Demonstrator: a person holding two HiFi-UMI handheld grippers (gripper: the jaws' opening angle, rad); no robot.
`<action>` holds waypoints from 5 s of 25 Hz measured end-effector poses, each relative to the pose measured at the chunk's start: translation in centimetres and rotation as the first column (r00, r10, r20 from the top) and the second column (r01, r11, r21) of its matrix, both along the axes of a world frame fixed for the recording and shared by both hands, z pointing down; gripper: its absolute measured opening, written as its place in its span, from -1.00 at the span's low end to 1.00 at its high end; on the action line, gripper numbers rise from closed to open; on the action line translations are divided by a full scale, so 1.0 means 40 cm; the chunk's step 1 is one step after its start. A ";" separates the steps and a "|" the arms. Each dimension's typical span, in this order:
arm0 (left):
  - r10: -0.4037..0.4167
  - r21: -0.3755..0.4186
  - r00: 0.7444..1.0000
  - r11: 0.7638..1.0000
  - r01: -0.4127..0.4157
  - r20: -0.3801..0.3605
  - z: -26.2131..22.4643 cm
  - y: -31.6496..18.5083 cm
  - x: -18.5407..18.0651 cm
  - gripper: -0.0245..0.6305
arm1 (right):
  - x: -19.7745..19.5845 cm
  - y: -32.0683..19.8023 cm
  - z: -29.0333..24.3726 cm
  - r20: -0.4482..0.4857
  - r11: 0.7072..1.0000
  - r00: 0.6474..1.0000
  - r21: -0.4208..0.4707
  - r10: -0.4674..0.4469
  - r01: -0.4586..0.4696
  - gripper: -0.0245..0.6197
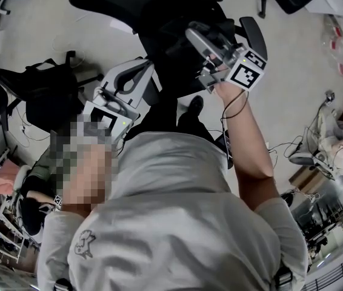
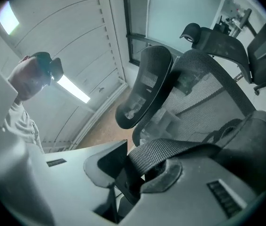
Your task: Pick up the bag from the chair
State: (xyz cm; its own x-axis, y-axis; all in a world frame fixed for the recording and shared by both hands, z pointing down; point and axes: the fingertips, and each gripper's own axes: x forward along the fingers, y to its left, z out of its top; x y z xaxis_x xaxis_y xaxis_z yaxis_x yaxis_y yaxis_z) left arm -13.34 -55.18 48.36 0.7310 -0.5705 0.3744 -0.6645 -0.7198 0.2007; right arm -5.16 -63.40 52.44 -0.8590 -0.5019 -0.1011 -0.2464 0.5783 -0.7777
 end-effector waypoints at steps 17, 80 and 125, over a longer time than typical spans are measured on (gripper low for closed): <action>-0.025 0.044 0.999 0.999 0.026 -0.021 -0.053 0.093 0.006 -0.89 | 0.046 0.140 -0.090 0.044 1.000 0.999 0.005 -0.028 0.028 -0.82; -0.046 0.316 0.998 0.947 0.060 -0.052 -0.352 0.997 0.057 -0.89 | 0.244 1.110 -0.385 0.036 0.998 0.999 0.060 -0.012 0.010 -0.82; -0.053 0.280 0.996 0.957 0.070 -0.067 -0.348 1.429 0.146 -0.89 | 0.321 1.604 -0.426 0.041 0.997 0.998 0.065 -0.050 0.047 -0.82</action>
State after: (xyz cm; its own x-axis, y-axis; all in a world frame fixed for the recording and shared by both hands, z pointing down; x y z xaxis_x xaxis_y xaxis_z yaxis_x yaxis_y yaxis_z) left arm -7.50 1.97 34.46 0.7072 -0.6910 0.1496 -0.7022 -0.7111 0.0351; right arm 7.68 0.78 35.38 -0.8763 -0.4513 -0.1685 -0.1844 0.6373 -0.7482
